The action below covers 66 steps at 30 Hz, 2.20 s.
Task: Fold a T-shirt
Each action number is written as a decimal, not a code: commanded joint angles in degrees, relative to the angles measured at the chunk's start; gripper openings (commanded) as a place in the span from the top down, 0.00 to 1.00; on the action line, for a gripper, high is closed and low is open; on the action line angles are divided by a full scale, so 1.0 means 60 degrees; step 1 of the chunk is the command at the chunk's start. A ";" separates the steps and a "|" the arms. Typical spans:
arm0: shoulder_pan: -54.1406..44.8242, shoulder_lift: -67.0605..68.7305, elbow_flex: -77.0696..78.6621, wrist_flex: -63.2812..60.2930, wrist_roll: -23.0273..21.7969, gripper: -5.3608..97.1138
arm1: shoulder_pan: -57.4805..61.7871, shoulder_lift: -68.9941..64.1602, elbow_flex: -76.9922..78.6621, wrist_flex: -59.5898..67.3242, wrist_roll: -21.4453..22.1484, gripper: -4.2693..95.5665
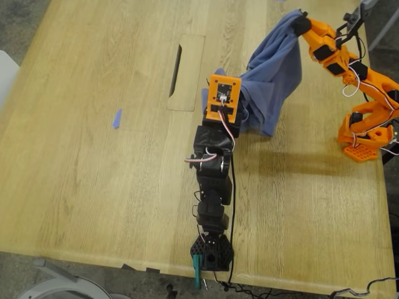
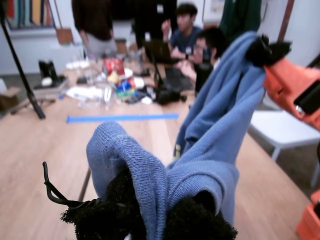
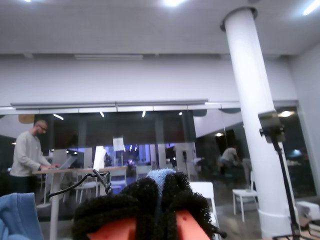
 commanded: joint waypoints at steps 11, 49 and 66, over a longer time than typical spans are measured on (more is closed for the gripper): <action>-0.0044 0.1494 -0.0601 -0.2051 -0.0146 0.95 | -0.0820 -0.0205 -0.2505 0.0601 -0.0205 0.96; 0.5830 0.1582 0.0103 -0.3970 -0.0293 0.95 | -0.5083 -0.3018 -0.8774 0.3560 -0.0718 0.96; 0.8716 0.1729 0.0322 -0.2725 -0.0454 0.95 | -0.7192 -0.2534 -0.8745 0.5830 -0.0923 0.96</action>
